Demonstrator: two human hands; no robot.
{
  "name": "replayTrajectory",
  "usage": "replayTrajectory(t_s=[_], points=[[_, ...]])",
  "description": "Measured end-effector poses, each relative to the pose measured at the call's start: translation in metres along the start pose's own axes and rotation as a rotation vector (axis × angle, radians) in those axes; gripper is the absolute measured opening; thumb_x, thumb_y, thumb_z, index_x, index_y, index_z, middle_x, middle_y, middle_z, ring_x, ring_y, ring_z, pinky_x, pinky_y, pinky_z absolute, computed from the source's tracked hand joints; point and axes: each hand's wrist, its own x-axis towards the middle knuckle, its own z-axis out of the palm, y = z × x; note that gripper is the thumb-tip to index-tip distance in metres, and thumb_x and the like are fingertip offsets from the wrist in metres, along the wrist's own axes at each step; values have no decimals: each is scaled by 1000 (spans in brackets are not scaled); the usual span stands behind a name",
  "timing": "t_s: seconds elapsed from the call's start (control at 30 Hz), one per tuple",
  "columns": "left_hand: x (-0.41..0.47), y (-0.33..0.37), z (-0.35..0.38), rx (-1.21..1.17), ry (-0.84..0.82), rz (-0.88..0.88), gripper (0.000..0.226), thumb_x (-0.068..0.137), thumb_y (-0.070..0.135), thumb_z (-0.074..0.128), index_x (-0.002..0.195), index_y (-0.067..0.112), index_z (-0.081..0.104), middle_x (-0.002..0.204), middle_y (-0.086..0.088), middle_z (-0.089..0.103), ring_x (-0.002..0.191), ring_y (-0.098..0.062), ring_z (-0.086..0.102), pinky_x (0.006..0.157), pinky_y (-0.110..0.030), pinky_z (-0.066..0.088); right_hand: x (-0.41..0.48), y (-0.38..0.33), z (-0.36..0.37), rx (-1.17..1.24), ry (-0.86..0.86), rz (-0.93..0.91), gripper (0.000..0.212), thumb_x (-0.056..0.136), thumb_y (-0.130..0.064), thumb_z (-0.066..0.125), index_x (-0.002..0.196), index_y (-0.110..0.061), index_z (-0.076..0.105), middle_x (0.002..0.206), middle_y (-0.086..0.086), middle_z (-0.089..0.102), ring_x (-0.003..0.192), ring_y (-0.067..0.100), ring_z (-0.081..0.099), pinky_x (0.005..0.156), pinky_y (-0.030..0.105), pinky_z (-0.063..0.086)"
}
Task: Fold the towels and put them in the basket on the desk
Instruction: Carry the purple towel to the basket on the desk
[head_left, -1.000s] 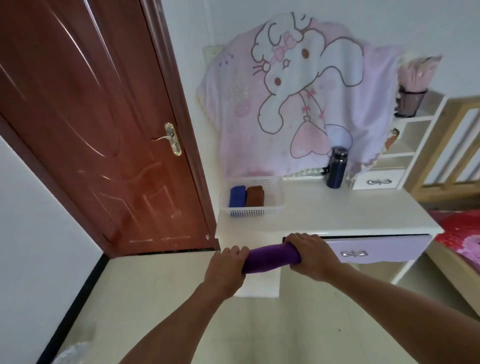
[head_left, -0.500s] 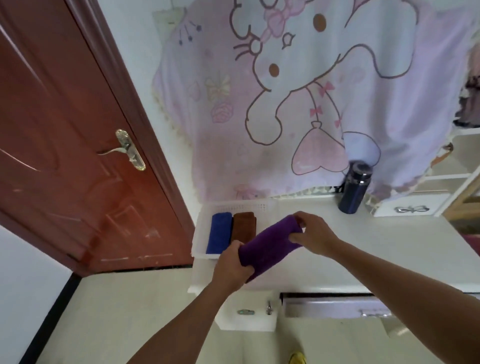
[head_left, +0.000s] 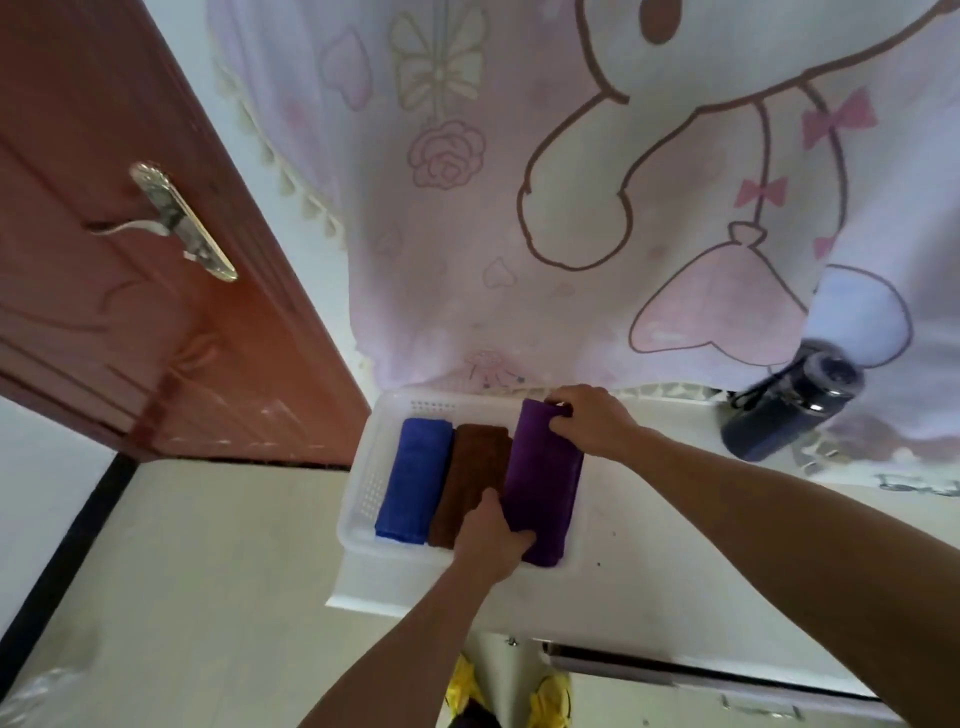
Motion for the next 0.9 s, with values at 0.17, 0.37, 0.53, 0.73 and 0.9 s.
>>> replayTrajectory(t_s=[0.17, 0.37, 0.53, 0.73, 0.9], points=[[19, -12, 9, 237, -53, -53, 42, 85, 43, 62, 114, 15, 49, 109, -6, 62, 96, -23, 62, 85, -40, 54, 30, 3, 26, -209, -152, -26, 25, 83, -20, 52, 104, -19, 67, 104, 2, 67, 94, 25, 60, 80, 37, 50], [16, -13, 13, 467, 123, 75, 45, 88, 38, 60, 125, 19, 42, 119, -2, 49, 109, -21, 52, 88, -33, 50, 40, -4, 45, -580, -135, -112, 16, 90, -19, 54, 104, -16, 62, 96, 4, 66, 86, 24, 62, 67, 32, 46], [9, -26, 11, 601, 12, 414, 34, 95, 16, 42, 128, 22, 48, 125, -5, 46, 110, -21, 46, 92, -33, 44, 27, 1, 45, -594, 63, -336, 33, 91, -13, 56, 123, -17, 55, 119, 6, 52, 107, 23, 52, 77, 33, 51], [19, -34, 13, 696, -108, 393, 40, 99, 34, 29, 123, 20, 57, 121, -5, 49, 105, -21, 48, 90, -37, 46, 13, 6, 75, -560, -241, -249, 62, 89, -10, 60, 145, -17, 36, 141, 13, 39, 124, 30, 45, 99, 40, 47], [17, -33, 12, 770, -170, 371, 46, 99, 40, 24, 128, 22, 54, 122, -6, 47, 105, -25, 47, 90, -41, 43, 27, 6, 78, -519, -286, -208, 66, 84, -8, 64, 143, -18, 36, 135, 15, 39, 119, 31, 46, 93, 42, 50]])
